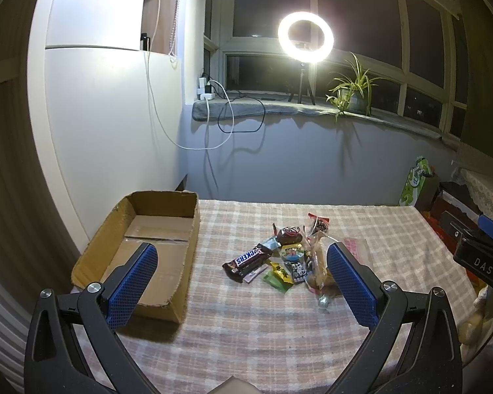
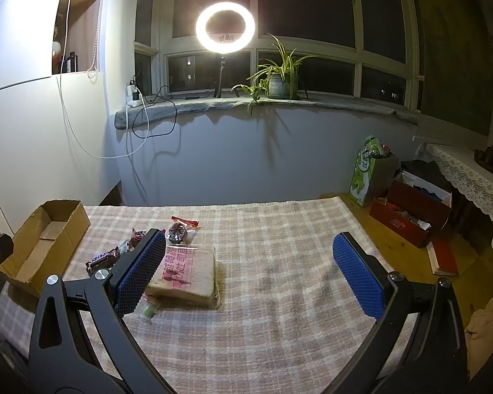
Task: Organize snacks
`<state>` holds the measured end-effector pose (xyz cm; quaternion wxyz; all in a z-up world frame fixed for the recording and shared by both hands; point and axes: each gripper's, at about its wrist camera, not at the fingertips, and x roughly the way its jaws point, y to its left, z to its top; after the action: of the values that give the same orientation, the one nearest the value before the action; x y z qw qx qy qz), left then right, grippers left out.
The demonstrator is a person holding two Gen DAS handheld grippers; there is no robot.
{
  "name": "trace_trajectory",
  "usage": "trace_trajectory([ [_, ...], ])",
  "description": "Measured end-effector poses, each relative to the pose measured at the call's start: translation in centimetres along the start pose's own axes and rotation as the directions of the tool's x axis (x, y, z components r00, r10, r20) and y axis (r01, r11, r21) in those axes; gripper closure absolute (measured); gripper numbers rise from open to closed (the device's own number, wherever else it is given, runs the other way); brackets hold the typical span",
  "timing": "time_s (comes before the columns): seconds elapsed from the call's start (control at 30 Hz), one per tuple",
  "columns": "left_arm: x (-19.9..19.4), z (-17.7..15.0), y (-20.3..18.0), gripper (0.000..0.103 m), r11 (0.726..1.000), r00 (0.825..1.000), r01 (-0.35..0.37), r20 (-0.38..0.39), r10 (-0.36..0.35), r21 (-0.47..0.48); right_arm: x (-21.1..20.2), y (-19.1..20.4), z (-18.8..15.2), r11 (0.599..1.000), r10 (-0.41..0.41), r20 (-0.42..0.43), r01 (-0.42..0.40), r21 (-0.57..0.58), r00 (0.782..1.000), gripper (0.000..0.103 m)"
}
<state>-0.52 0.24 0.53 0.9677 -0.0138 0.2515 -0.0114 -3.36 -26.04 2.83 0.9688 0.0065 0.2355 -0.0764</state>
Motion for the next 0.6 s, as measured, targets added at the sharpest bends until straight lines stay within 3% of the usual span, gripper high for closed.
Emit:
trace_trajectory([
  [0.6, 0.00, -0.05, -0.22, 0.001, 1.000, 1.000, 0.009, 0.000, -0.009, -0.002, 0.43, 0.20, -0.33, 1.000, 0.003, -0.006, -0.003, 0.003, 1.000, 0.000],
])
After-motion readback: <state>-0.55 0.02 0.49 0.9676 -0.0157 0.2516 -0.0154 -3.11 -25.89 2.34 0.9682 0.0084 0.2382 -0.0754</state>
